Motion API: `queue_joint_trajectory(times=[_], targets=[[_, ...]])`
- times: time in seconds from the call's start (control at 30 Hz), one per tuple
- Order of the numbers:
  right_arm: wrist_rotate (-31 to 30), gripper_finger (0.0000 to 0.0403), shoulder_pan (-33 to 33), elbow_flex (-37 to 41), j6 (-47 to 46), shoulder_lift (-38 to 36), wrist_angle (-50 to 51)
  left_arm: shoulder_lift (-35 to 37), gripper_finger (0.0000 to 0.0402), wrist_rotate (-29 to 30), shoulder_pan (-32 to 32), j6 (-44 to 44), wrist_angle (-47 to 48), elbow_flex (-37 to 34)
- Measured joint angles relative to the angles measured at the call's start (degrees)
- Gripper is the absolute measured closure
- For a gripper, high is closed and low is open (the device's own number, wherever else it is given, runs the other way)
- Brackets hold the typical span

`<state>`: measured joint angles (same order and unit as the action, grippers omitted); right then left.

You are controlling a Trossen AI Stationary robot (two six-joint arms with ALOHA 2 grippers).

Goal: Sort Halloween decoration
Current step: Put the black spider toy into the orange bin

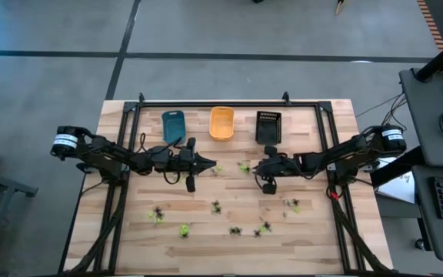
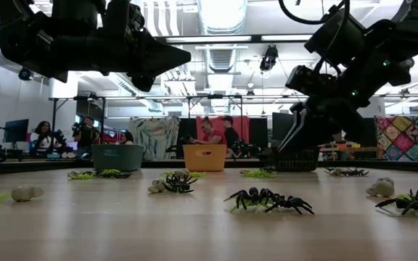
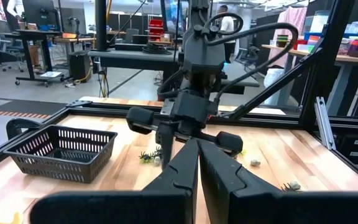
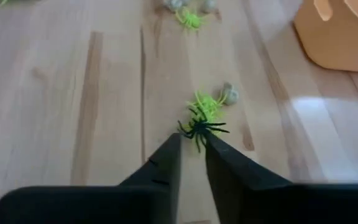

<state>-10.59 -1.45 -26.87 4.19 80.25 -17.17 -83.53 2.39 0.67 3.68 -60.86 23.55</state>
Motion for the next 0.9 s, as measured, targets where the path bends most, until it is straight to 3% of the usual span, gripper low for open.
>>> queue_joint_trajectory(times=[0.2, 0.37, 0.9], targets=[[-0.5, 0.0242, 0.2, 0.0, -0.6, 0.1, -0.3, 0.0, 0.0402, 0.0, 0.0, -0.1, 0.0, 0.2], [-0.5, 0.0206, 0.4, 0.0, -0.6, 2.1, -0.5, 0.0, 0.0402, 0.0, 0.0, -0.2, 0.2, 0.7], [-1.1, 0.0238, 2.2, 0.0, -2.7, 4.9, -3.3, 0.0, 0.0402, 0.0, 0.0, -0.2, 0.5, 1.1]])
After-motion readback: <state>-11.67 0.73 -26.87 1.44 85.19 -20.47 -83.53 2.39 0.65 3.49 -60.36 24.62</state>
